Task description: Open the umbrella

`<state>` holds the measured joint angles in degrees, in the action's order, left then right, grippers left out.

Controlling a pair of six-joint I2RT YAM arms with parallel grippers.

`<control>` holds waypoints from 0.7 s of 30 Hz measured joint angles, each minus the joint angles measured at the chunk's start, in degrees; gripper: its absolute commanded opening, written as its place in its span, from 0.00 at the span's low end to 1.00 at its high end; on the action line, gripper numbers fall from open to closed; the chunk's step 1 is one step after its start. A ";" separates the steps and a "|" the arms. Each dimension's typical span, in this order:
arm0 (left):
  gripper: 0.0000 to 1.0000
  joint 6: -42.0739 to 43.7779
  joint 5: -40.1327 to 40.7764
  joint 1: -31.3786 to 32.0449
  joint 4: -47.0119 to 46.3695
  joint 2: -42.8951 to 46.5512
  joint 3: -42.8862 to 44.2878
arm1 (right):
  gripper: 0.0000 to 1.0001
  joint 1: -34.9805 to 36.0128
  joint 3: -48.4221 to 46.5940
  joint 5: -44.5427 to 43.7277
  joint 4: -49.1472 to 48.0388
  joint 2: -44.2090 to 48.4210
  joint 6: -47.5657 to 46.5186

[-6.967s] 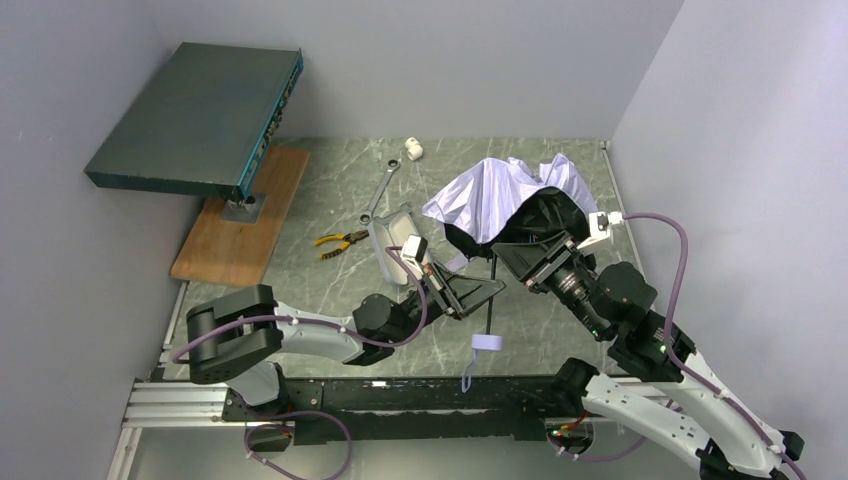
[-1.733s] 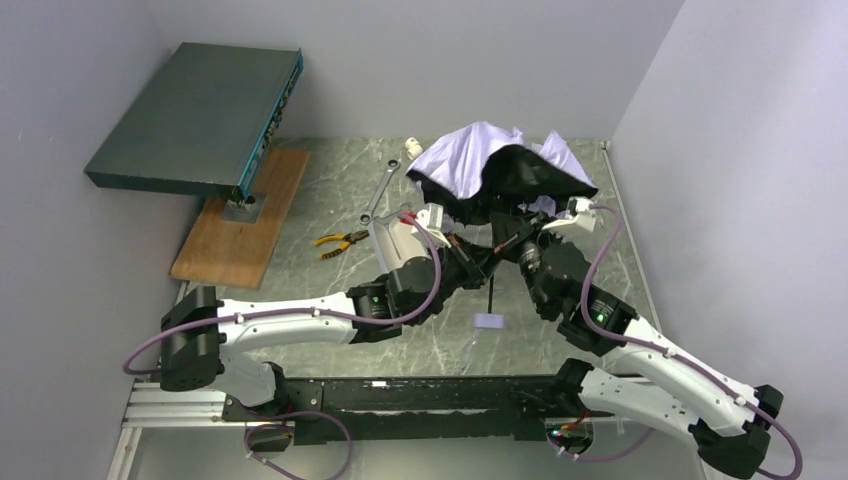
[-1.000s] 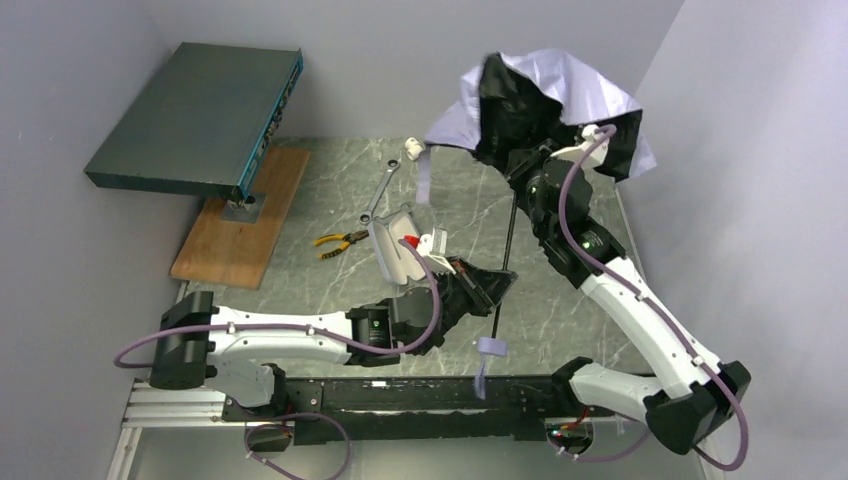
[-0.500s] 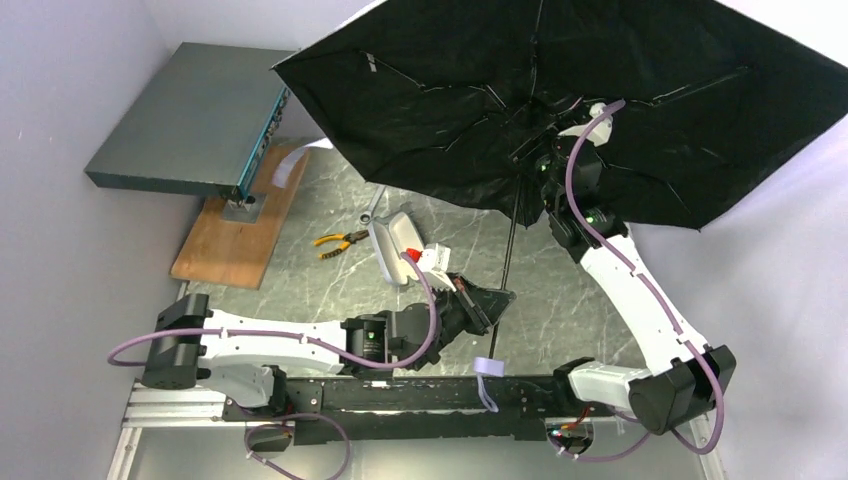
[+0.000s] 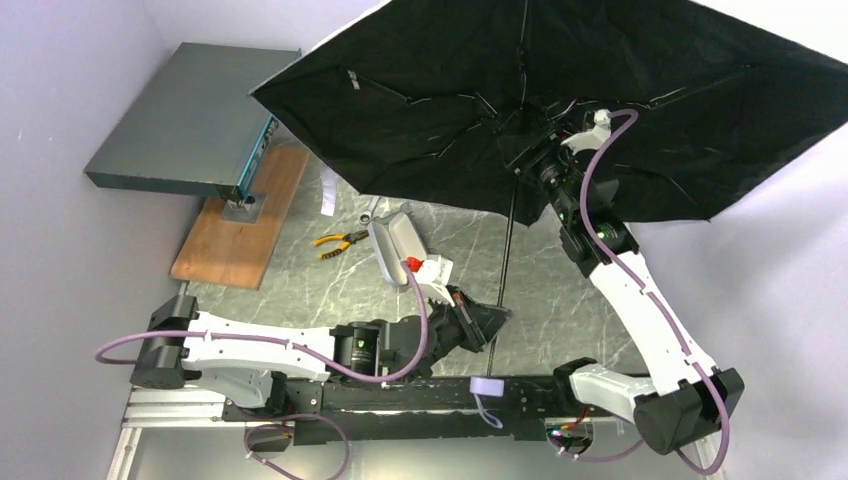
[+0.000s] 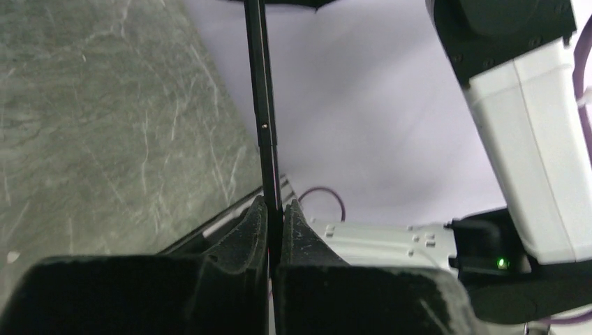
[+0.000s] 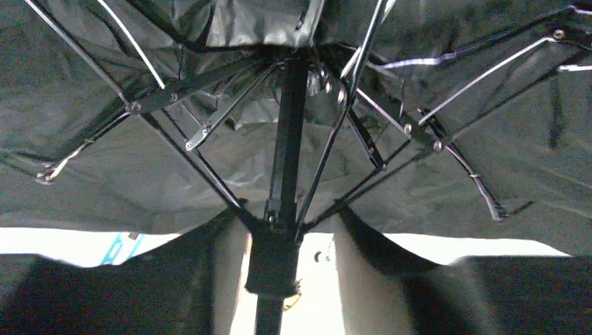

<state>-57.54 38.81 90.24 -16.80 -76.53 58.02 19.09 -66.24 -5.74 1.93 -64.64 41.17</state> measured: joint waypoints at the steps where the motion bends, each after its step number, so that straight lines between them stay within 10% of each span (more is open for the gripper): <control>1: 0.00 0.35 -0.04 0.46 1.07 0.28 0.22 | 0.70 -0.22 0.59 1.86 -0.24 0.87 0.22; 5: 0.00 1.90 -2.19 2.78 6.45 1.79 0.83 | 0.95 -1.20 5.46 9.42 -2.58 5.95 0.92; 21: 0.00 4.22 -7.50 3.50 6.78 4.39 -2.54 | 1.00 -1.38 13.68 13.42 10.10 22.67 -3.10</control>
<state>-53.32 31.31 93.73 -10.02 -72.14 55.48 17.72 -52.56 7.68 12.03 -41.98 38.06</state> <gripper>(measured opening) 0.048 0.974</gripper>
